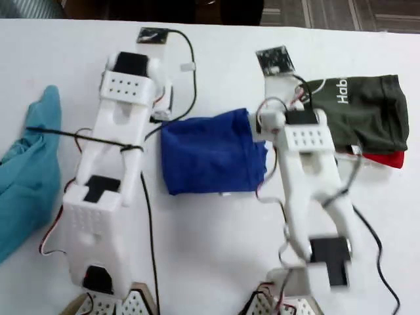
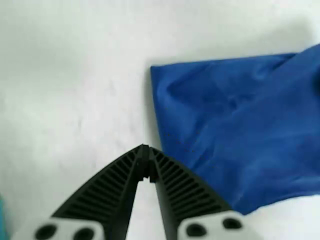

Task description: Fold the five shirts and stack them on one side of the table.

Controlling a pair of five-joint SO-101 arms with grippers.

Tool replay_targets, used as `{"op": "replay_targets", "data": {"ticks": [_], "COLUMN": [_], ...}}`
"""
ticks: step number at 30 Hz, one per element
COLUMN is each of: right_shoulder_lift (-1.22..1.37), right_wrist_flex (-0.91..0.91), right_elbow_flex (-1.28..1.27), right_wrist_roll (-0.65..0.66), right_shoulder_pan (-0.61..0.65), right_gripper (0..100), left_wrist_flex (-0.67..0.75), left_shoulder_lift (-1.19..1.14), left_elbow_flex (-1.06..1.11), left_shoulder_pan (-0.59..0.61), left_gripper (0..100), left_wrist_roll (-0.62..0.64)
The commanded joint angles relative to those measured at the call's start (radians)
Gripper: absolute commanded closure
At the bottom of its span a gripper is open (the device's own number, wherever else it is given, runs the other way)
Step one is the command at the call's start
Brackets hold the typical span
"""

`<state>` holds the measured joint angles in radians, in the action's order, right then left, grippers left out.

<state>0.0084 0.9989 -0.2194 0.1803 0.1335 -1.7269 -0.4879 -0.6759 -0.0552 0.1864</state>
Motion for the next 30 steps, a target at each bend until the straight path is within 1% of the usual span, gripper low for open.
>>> {"op": "replay_targets", "data": {"ticks": [1,4,6,8,11,13,16,19,22,27,30], "right_shoulder_lift": [0.183,0.311,0.374,0.417,0.472,0.507,0.555,0.608,0.657,0.693,0.691], "right_wrist_flex": [0.074,0.166,0.222,0.274,0.317,0.32,0.32,0.312,0.305,0.311,0.312], "right_elbow_flex": [0.253,0.419,0.522,0.612,0.717,0.747,0.764,0.766,0.769,0.766,0.764], "right_wrist_roll": [-0.046,-0.051,-0.055,-0.055,-0.055,-0.055,-0.055,-0.055,-0.055,-0.054,-0.044], "right_shoulder_pan": [0.002,0.004,0.015,0.033,0.068,0.09,0.116,0.12,0.097,0.051,0.047], "right_gripper": [97.8,97.8,97.8,97.8,97.8,97.8,97.8,97.8,97.8,97.8,97.8], "left_wrist_flex": [-0.041,-0.021,0.043,0.14,0.325,0.453,0.597,0.703,0.786,0.878,0.948], "left_shoulder_lift": [0.121,0.178,0.226,0.288,0.396,0.463,0.528,0.546,0.545,0.545,0.543], "left_elbow_flex": [-0.015,0.093,0.222,0.377,0.636,0.788,0.951,1.055,1.13,1.218,1.273], "left_shoulder_pan": [0.031,0.028,0.028,0.028,0.012,-0.006,-0.029,-0.031,-0.044,-0.103,-0.106], "left_gripper": [97,97,97,97,97,97,97,97,97,97,97], "left_wrist_roll": [-0.017,-0.035,-0.035,-0.038,-0.038,-0.038,-0.028,0.04,0.089,0.087,0.038]}}
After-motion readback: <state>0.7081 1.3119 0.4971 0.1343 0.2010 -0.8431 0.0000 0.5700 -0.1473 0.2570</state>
